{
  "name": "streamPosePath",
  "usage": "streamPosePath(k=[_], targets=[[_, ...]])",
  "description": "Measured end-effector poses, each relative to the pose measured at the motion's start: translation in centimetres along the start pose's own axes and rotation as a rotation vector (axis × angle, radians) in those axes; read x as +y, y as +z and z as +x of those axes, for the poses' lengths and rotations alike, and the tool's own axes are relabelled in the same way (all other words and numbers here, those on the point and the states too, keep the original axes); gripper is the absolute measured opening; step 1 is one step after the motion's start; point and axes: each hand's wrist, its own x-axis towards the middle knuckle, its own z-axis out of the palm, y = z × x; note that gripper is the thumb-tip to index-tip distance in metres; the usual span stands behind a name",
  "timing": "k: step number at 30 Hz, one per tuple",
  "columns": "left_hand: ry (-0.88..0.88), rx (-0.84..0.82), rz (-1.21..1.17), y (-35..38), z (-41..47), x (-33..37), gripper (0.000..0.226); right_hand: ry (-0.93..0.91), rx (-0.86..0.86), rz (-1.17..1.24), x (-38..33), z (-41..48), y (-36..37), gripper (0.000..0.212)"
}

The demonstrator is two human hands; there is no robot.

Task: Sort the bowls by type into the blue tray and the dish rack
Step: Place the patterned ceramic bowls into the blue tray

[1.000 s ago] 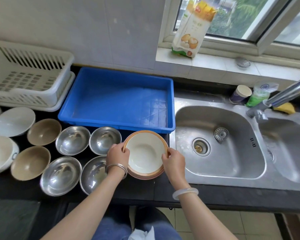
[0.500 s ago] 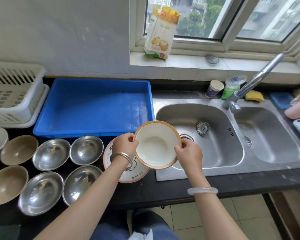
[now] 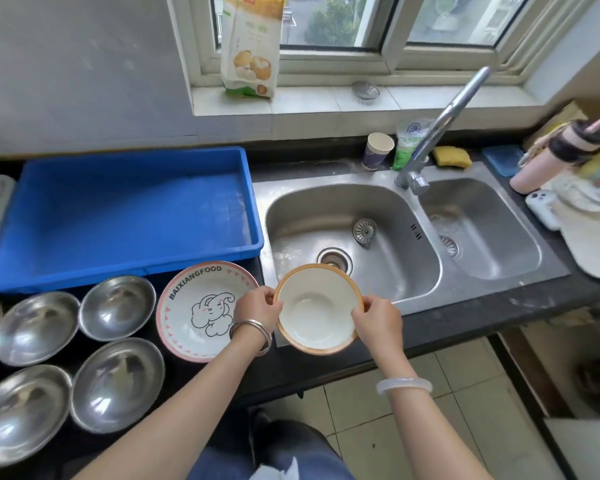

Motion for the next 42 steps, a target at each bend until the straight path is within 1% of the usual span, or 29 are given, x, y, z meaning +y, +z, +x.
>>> streamPosePath(k=[6, 10, 17, 20, 23, 26, 30, 32, 35, 37, 39, 42], targets=[[-0.016, -0.015, 0.045, 0.9, -0.1, -0.8, 0.016, -0.01, -0.032, -0.005, 1.3, 0.1, 0.8, 0.015], [-0.018, -0.011, 0.055, 0.9, -0.2, -1.3, 0.019, -0.013, -0.048, 0.036, 1.7, -0.1, 1.2, 0.016], [0.006, -0.016, 0.032, 1.1, -0.3, -1.6, 0.021, -0.006, -0.069, 0.083, 2.1, -0.2, 1.4, 0.008], [0.008, -0.018, -0.005, 1.1, -0.5, -1.7, 0.024, -0.007, -0.094, 0.123, 2.2, -0.3, 1.5, 0.014], [0.01, 0.0, -0.067, 0.7, -0.8, -1.9, 0.025, -0.011, -0.103, 0.105, 2.0, -0.5, 1.1, 0.03], [0.009, 0.098, -0.103, -0.7, -1.0, -2.5, 0.024, -0.107, -0.059, -0.004, 1.3, -0.4, 0.7, 0.034], [-0.058, 0.274, -0.101, -3.4, -0.8, -4.5, 0.026, -0.358, 0.055, -0.105, -2.0, -0.1, 1.7, 0.03], [-0.126, 0.327, -0.062, -4.6, -0.7, -5.7, 0.031, -0.418, 0.003, -0.102, -4.2, 0.0, 3.1, 0.031], [-0.236, 0.374, -0.014, -6.2, -0.6, -7.2, 0.039, -0.496, -0.159, -0.159, -7.5, 0.2, 5.8, 0.034], [-0.26, 0.365, -0.03, -6.9, -0.5, -8.0, 0.048, -0.559, -0.23, -0.26, -9.5, 0.5, 7.6, 0.035], [-0.276, 0.34, -0.075, -7.3, -0.4, -8.6, 0.055, -0.599, -0.29, -0.417, -10.9, 0.9, 9.3, 0.033], [-0.305, 0.317, -0.103, -7.8, -0.1, -9.4, 0.055, -0.583, -0.396, -0.543, -12.2, 1.9, 11.0, 0.024]])
